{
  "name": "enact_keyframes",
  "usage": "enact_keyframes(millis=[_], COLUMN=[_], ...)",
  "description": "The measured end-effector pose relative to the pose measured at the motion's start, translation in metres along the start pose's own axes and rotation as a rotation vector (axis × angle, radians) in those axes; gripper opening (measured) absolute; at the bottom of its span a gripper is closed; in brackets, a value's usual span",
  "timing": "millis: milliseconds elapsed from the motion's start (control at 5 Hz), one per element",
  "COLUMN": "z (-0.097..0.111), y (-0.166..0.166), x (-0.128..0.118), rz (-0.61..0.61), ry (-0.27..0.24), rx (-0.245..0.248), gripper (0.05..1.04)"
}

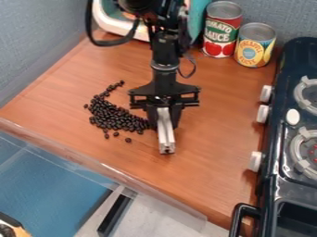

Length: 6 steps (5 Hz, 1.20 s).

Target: Sweep into pile

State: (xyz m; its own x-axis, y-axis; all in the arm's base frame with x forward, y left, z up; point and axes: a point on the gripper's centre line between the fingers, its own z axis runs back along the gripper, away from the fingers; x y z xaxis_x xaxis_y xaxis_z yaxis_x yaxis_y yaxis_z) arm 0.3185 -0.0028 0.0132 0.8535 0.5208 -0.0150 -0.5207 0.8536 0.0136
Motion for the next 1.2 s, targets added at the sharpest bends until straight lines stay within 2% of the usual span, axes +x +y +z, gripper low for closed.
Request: enact_keyframes(millis=[200,400,600,800,1000,1200], z=[0.001,0.0,0.0,0.007,0.033,0.069], y=[0.01,0.019,0.025,0.017,-0.009,-0.029], x=[0.004,0.012,0.013,0.013,0.029,0.057], rz=[0.002,0.031,0.051,0.086,0.129,0.285], ry=[0.005,-0.029,-0.044,-0.047,-0.094,-0.151], rx=[0.021,0.047,0.074,0.035,-0.055,-0.159], gripper=[0.385,0.385,0.385,0.385,0.385,0.385])
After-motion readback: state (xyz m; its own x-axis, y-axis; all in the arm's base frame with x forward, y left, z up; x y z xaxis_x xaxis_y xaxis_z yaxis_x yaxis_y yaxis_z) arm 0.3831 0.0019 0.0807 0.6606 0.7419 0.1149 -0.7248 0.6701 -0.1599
